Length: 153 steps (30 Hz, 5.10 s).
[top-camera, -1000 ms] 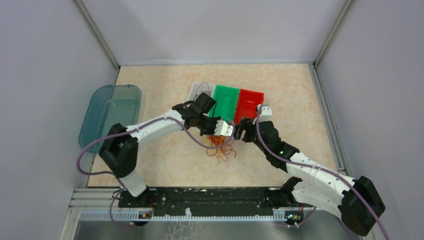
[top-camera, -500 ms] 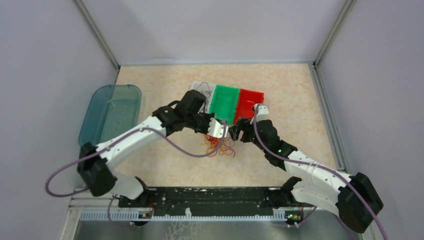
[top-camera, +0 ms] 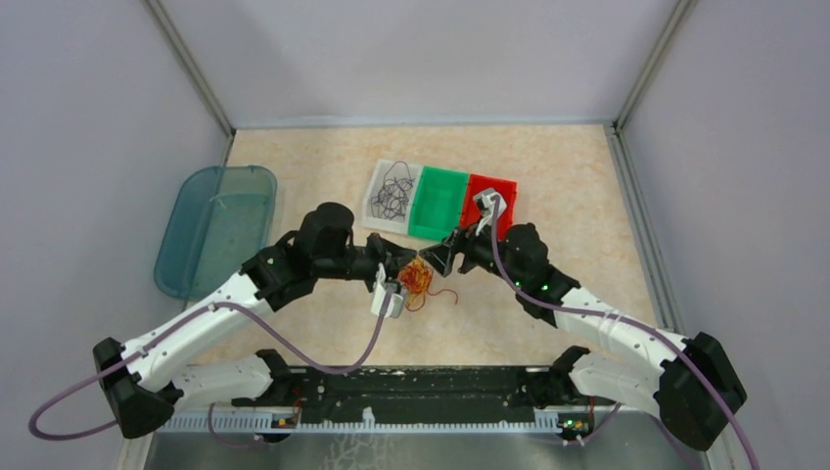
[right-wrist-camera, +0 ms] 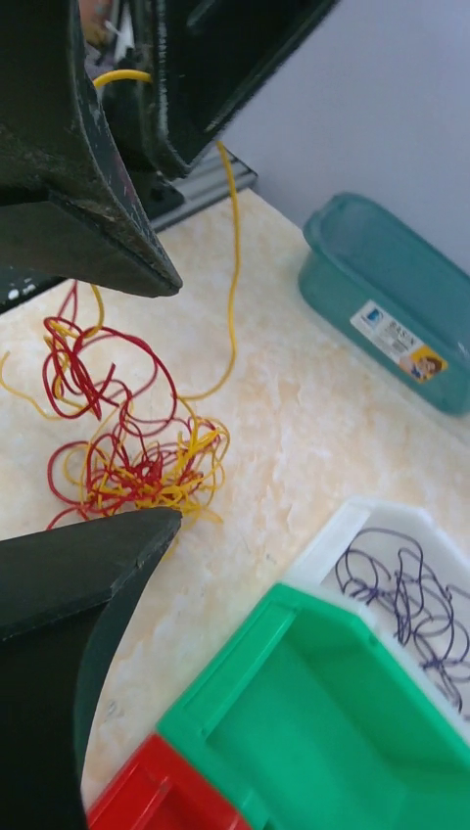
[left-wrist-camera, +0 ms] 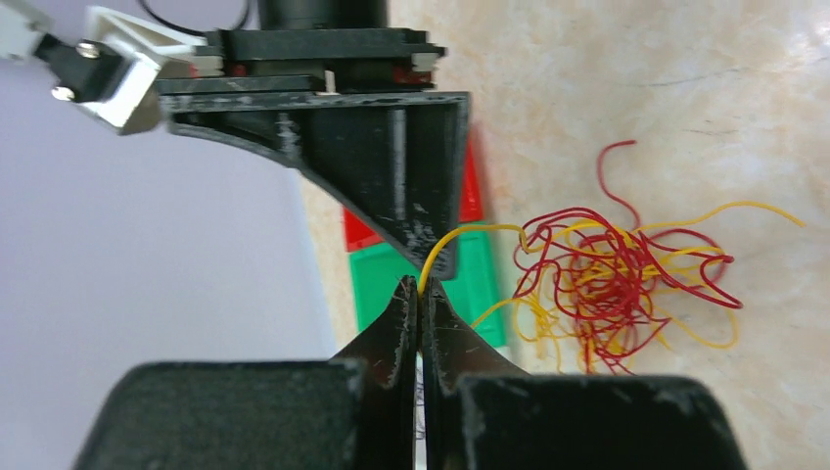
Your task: Untangle the cables
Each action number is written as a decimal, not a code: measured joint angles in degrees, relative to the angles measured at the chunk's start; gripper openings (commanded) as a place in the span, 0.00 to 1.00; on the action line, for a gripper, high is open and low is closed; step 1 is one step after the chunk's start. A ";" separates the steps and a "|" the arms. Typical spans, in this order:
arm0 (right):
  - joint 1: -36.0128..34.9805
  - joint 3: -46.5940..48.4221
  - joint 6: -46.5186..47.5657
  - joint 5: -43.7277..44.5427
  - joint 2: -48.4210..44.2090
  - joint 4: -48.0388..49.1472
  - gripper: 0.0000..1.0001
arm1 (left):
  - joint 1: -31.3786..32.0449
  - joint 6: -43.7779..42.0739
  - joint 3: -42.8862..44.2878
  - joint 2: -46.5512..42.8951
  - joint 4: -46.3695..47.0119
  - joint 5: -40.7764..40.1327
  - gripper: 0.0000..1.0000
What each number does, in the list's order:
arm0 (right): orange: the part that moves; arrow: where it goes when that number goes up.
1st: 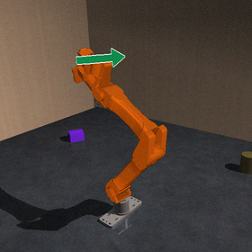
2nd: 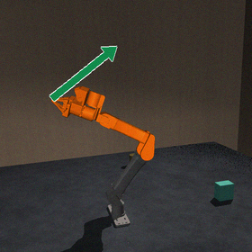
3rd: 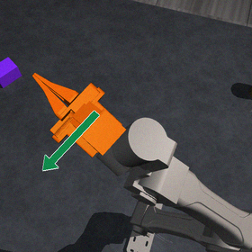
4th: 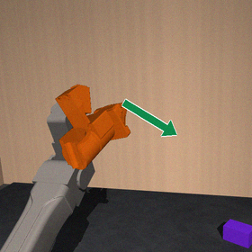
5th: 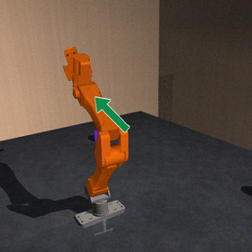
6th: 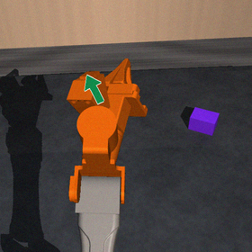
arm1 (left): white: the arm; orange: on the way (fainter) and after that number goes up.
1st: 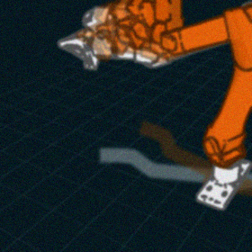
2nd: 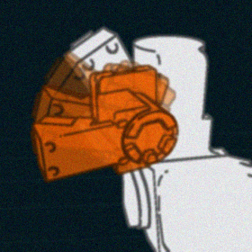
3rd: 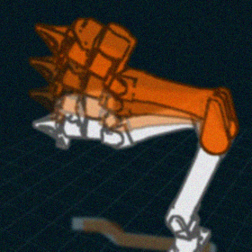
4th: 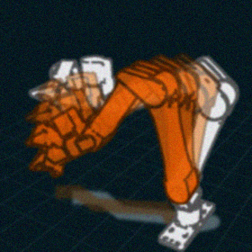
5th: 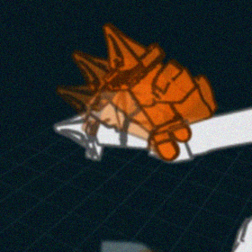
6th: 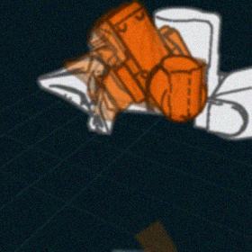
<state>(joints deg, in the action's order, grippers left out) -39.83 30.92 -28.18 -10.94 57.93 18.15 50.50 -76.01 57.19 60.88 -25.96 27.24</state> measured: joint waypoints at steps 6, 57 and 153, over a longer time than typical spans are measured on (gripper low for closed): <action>-0.55 0.00 0.17 -4.79 0.00 2.84 0.81 | 0.00 -0.92 -0.02 -2.14 5.03 0.46 0.01; -7.26 -9.55 -5.95 18.93 17.49 16.11 0.65 | 0.42 -15.43 11.15 -0.79 43.47 -1.14 0.00; -8.04 -13.79 -13.75 0.39 20.00 31.19 0.44 | -0.35 -18.18 24.09 8.94 36.33 -10.05 0.00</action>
<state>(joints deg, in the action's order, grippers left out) -47.88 17.12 -41.93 -10.55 77.93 49.34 50.15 -94.19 81.28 69.82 10.37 17.19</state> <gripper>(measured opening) 0.418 0.008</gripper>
